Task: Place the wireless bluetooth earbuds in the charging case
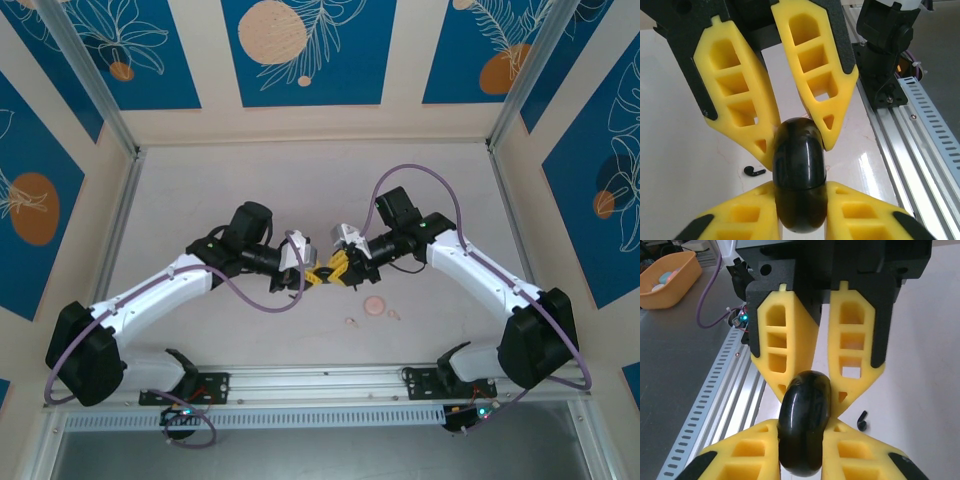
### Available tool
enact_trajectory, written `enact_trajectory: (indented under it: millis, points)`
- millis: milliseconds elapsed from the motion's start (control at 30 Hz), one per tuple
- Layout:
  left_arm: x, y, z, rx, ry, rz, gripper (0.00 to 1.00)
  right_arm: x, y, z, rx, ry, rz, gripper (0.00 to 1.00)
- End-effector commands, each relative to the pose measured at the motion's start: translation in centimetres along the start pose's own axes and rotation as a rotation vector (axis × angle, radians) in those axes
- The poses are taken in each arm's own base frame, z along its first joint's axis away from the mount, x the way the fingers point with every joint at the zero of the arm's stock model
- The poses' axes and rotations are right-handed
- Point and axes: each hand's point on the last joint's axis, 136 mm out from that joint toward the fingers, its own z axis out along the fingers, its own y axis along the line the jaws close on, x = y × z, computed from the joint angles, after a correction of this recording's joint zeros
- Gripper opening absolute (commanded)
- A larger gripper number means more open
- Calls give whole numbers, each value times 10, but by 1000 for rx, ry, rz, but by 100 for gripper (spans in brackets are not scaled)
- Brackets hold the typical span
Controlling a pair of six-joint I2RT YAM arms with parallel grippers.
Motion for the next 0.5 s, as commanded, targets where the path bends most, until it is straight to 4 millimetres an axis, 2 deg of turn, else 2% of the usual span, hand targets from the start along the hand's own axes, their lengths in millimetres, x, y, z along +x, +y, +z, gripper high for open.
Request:
enact_trajectory:
  millis: [0,133,467]
  points:
    - [-9,-5,0,25,-26,27,15,-15,-4,-2,5,-27,-39,26]
    - [-9,-4,1,13,-52,16,12,-16,-12,-9,59,-37,-28,40]
    - [-9,0,5,-11,-134,-30,12,-25,-45,-41,231,-123,10,44]
